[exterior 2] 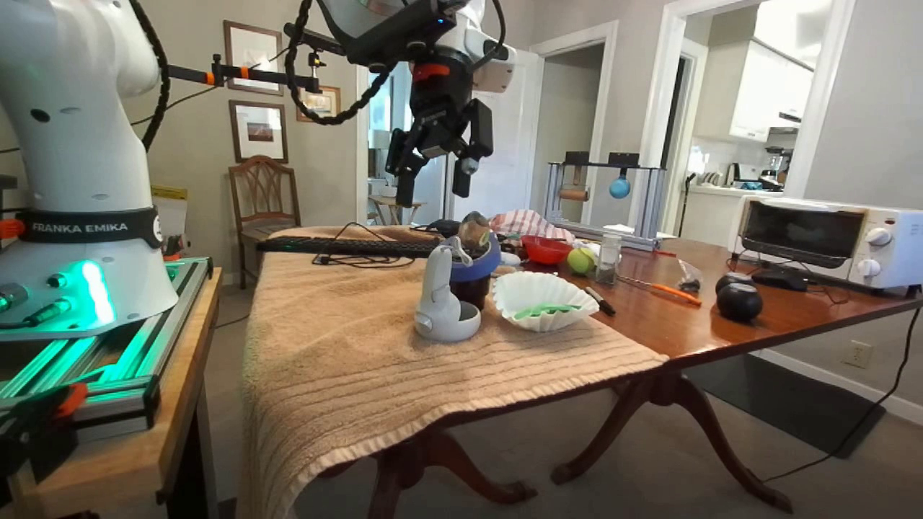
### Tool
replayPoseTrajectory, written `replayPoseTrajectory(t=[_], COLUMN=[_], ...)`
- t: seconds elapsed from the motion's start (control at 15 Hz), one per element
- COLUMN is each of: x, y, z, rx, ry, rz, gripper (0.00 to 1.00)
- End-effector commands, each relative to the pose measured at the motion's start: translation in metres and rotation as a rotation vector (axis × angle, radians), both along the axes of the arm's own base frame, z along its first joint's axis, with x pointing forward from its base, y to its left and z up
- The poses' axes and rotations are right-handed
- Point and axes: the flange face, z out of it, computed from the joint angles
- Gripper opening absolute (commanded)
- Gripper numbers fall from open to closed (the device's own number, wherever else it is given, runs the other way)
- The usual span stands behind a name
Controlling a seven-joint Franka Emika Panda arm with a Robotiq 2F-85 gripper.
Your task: Move the white remote to the left then move the hand sanitizer to the right
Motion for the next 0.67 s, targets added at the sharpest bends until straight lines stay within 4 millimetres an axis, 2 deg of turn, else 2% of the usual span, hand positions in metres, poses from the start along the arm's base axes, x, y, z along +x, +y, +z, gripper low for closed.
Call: replayPoseTrajectory(t=[0.0,0.4,0.6], x=[-0.008,-0.002,0.007], y=[0.007,-0.005,-0.006], z=[-0.019,-0.050,-0.056], rx=[0.042,0.157,0.195], ry=[0.031,0.093,0.113], rz=[0.038,0.061,0.075], gripper=[1.00,1.00,1.00])
